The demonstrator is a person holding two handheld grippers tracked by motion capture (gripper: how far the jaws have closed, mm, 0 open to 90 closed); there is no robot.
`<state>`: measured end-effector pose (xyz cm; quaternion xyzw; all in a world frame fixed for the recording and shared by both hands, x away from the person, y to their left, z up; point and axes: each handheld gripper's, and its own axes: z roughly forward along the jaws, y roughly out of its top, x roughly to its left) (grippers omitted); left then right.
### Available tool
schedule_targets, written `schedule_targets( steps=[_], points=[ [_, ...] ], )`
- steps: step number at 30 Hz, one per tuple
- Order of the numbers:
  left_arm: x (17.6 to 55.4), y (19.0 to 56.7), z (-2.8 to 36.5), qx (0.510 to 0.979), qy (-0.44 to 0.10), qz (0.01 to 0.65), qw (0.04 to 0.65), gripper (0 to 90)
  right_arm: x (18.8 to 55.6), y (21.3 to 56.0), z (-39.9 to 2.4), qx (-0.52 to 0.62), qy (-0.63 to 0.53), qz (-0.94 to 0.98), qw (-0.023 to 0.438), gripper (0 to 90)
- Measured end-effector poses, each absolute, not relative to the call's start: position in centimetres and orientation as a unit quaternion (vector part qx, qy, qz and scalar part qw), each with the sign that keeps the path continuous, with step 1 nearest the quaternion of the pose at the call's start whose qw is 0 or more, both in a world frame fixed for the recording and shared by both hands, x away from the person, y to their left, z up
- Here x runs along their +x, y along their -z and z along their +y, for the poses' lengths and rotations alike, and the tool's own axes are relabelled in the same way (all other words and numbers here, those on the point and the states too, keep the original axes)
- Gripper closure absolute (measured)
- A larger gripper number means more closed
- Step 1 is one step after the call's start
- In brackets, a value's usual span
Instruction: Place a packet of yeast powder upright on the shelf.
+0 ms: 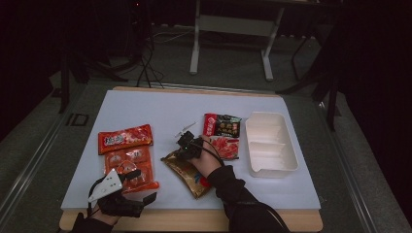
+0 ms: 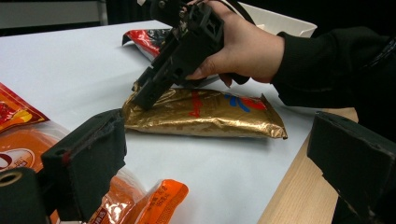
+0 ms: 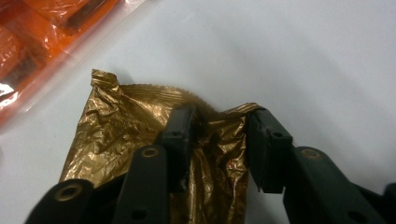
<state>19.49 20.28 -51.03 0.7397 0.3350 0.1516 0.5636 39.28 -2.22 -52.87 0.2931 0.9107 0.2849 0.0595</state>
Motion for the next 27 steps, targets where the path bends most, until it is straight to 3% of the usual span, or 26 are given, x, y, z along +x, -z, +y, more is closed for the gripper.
schedule_targets(
  steps=[1, 3, 4, 27],
  points=[
    [19.5, 51.0, 20.2, 0.741, -0.152, 0.334, 0.563, 5.2, 39.3, 52.8, -2.2, 0.294, -0.282, 0.912, 0.06, 69.9],
    [19.5, 51.0, 20.2, 0.741, -0.152, 0.334, 0.563, 5.2, 39.3, 52.8, -2.2, 0.291, -0.28, 0.913, 0.061, 72.2],
    [19.5, 51.1, 20.2, 0.741, -0.152, 0.335, 0.562, 5.2, 39.3, 52.7, -2.0, 0.284, -0.276, 0.916, 0.059, 85.6],
    [19.7, 51.2, 20.2, 0.741, -0.154, 0.338, 0.56, 5.2, 36.9, 48.0, -3.5, 0.245, -0.355, 0.902, 0.026, 88.8]
  ],
)
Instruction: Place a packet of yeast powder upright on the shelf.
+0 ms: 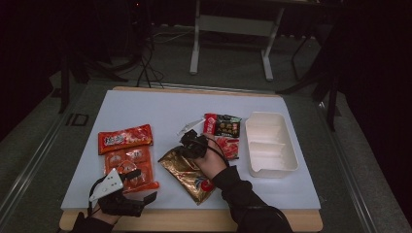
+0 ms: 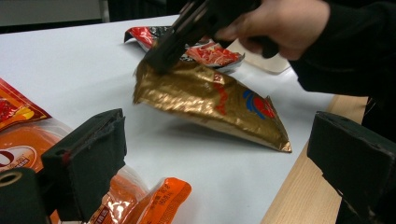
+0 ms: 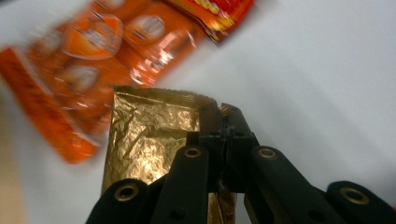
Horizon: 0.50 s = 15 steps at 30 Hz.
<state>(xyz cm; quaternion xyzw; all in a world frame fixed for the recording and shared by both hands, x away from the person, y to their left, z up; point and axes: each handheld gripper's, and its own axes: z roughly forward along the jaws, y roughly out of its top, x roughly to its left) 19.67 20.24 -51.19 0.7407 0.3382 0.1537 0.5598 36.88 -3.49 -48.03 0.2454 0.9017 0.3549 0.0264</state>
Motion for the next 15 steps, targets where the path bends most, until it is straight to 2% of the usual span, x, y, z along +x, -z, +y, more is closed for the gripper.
schedule_targets(
  steps=[15],
  points=[
    [19.8, 51.3, 20.1, 0.742, -0.154, 0.34, 0.556, 5.2, 33.9, 44.5, -5.4, 0.216, -0.41, 0.886, 0.005, 88.8]
  ],
)
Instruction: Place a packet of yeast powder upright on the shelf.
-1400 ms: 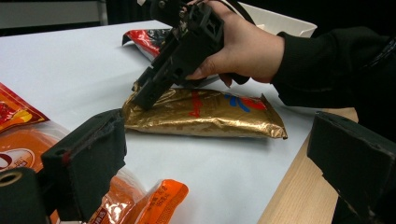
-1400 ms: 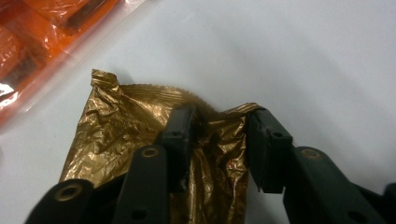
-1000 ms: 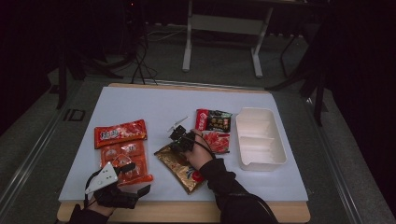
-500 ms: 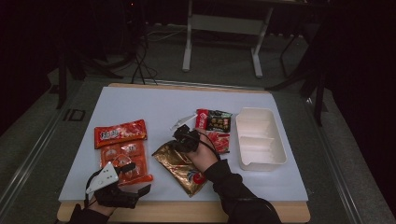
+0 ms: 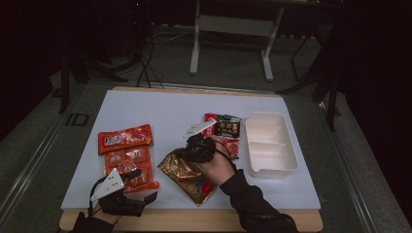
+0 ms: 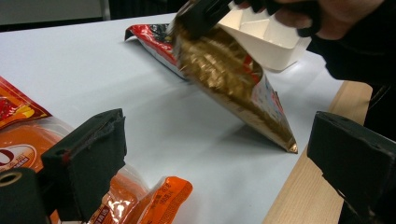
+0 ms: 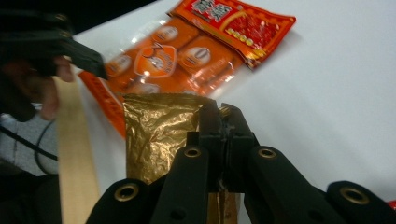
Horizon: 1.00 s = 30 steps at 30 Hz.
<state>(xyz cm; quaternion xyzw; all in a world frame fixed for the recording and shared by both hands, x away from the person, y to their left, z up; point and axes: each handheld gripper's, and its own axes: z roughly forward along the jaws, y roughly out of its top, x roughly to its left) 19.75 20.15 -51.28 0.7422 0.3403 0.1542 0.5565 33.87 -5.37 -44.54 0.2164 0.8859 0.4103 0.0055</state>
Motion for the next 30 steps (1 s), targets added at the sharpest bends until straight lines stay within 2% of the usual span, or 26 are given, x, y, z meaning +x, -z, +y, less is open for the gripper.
schedule_targets(
  steps=[16, 26, 30],
  points=[
    [19.8, 51.3, 20.1, 0.745, -0.157, 0.339, 0.553, 5.2, 31.2, 40.7, -8.4, 0.196, -0.468, 0.861, -0.044, 88.8],
    [20.0, 51.5, 19.9, 0.746, -0.154, 0.339, 0.553, 5.2, 31.2, 36.8, -10.5, 0.201, -0.521, 0.828, -0.04, 88.8],
    [20.0, 51.5, 19.9, 0.745, -0.152, 0.34, 0.553, 5.2, 31.5, 35.1, -11.7, 0.209, -0.538, 0.817, -0.023, 88.8]
  ],
)
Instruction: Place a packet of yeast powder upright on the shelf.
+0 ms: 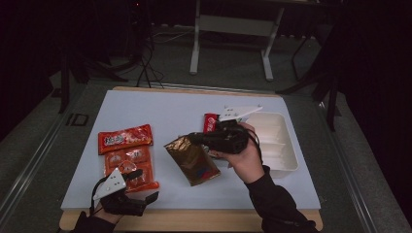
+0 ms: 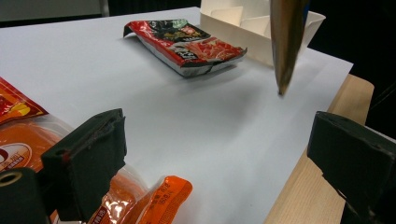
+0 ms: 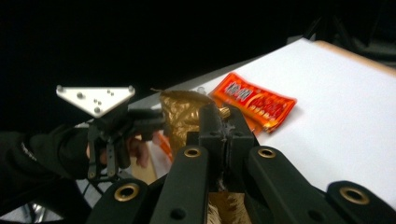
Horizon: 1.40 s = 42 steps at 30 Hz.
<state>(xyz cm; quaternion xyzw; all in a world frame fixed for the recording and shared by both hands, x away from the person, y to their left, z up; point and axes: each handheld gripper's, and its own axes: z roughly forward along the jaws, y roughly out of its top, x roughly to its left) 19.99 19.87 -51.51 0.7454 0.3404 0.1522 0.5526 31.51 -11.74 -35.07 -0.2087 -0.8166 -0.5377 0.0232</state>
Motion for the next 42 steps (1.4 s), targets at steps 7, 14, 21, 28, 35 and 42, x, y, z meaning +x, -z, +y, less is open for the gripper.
schedule_targets(
  steps=[7, 14, 21, 28, 35, 42],
  points=[
    [20.0, 51.5, 19.8, 0.746, -0.152, 0.342, 0.551, 5.2, 32.1, 33.0, -14.0, -0.226, 0.556, -0.8, -0.006, 88.8],
    [20.0, 51.5, 19.9, 0.743, -0.156, 0.344, 0.552, 5.2, 33.3, 31.7, -16.8, -0.252, 0.569, -0.782, -0.027, 88.8],
    [20.0, 51.5, 19.9, 0.743, -0.154, 0.342, 0.555, 5.2, 34.8, 31.1, -19.8, -0.286, 0.582, -0.76, -0.041, 88.7],
    [20.0, 51.5, 19.9, 0.743, -0.155, 0.342, 0.554, 5.2, 35.8, 30.6, -22.2, -0.307, 0.595, -0.741, -0.051, 88.7],
    [20.0, 51.5, 19.9, 0.743, -0.156, 0.341, 0.554, 5.2, 37.4, 30.1, -24.5, -0.334, 0.598, -0.726, -0.067, 88.6],
    [20.0, 51.5, 19.9, 0.743, -0.154, 0.342, 0.554, 5.2, 39.0, 30.3, -26.4, -0.353, 0.596, -0.717, -0.079, 88.6]
  ],
)
